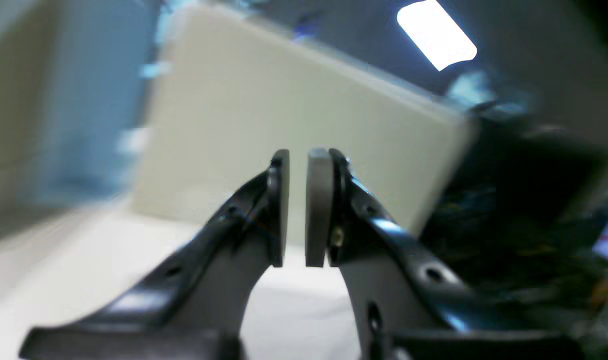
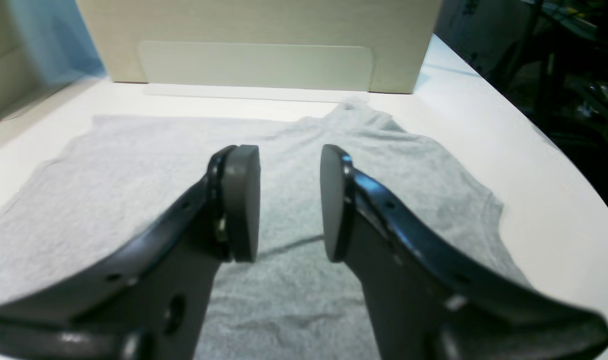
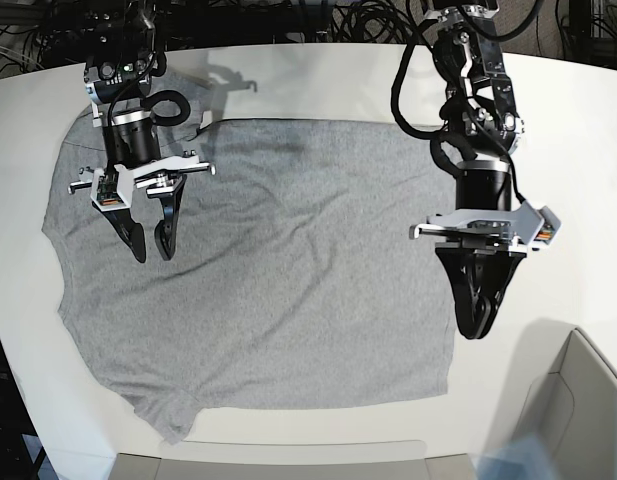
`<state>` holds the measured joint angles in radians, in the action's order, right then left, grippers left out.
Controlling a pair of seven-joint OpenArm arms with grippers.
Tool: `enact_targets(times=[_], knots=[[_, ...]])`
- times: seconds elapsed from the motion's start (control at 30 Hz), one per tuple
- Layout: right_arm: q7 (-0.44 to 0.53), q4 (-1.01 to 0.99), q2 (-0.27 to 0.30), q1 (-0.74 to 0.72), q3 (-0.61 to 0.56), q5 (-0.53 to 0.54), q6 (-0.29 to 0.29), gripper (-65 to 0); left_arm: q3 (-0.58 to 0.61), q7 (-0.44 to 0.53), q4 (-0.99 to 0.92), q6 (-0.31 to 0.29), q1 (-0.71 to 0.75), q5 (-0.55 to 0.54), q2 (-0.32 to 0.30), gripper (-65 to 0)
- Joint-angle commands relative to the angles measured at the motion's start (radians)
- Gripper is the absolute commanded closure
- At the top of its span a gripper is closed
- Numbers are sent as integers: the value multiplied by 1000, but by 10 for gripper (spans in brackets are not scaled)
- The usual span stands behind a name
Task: Fold the T-shirt properly
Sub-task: 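Position both grippers at the shoulder corners beside the collar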
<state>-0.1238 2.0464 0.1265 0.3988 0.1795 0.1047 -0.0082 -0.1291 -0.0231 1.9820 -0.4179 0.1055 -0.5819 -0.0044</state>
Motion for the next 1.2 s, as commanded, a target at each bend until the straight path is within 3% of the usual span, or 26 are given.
enact_targets(times=[0.0,0.07,0.17,0.27,0.4,0.5,0.57,0.77,1.0,1.17], knots=[[32,17,5,-5,2,2,1,-209,-25,-10,4,-40,-10,-49,-6,-64],[25,17,2,-2,2,3,1,-209,-60,-67,-2,-129,-10,-102,-6,-64],[23,18,2,25,-4,7,3,-209,-88,-136,-5,-128,-8,-83,-19,-65],[22,18,3,50,-7,8,7,-209,-85,-177,-3,11,-7,13,-85,-72],[22,20,6,78,-1,85,67,-210,-83,-231,4,279,38,107,-136,-139],[8,20,28,96,2,250,78,-211,-80,-242,36,383,82,107,-157,-195],[-30,21,85,111,2,352,76,-232,-47,-242,60,420,110,107,-162,-234],[-46,21,161,196,53,560,73,-296,-7,-257,64,428,179,106,-210,-239],[-46,21,209,343,234,804,80,-298,-1,-432,67,426,210,106,-279,-239],[-50,20,241,461,348,921,80,-298,-4,-525,70,426,237,106,-289,-238]])
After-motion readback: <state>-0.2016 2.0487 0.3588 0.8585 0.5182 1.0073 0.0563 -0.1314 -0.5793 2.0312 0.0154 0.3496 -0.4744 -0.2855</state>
